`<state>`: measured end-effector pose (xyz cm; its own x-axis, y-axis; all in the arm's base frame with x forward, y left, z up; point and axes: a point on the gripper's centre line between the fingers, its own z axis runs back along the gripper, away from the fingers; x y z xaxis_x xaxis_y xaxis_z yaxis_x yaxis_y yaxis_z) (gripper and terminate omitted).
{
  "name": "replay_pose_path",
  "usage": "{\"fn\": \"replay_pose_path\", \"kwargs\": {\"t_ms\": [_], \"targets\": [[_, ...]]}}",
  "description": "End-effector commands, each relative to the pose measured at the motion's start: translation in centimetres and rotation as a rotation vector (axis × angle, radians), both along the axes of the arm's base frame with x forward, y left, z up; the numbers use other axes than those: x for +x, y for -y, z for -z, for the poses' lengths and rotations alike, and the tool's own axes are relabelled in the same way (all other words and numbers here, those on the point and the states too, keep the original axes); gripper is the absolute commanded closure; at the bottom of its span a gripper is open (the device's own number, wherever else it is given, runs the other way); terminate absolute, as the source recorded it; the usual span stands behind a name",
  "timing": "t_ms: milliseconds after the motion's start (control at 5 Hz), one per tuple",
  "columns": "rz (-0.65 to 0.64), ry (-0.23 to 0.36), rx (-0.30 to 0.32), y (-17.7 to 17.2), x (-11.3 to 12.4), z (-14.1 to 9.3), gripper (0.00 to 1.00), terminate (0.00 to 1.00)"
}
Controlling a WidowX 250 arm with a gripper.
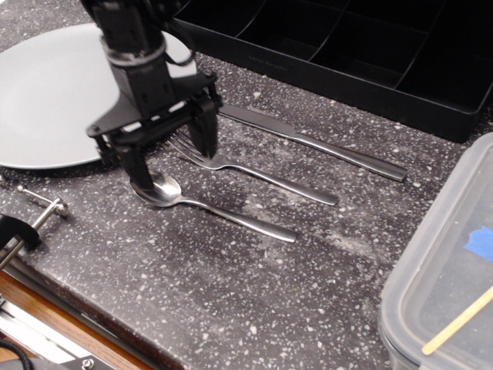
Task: Put spoon on plate
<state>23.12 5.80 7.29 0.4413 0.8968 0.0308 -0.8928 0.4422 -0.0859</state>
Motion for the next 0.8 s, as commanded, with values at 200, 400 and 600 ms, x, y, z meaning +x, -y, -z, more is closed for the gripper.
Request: {"fn": "replay_pose_path", "kwargs": {"t_ms": [200,400,600], "targets": [[-0.076,-0.019,0.011,0.3,2.2,2.3,0.0,0.0],[-0.069,-0.004,0.007,0.8,1.5,2.8,0.0,0.0],[-0.071,0.007,-0.009,1.2,0.7,3.0,0.0,0.0]]}}
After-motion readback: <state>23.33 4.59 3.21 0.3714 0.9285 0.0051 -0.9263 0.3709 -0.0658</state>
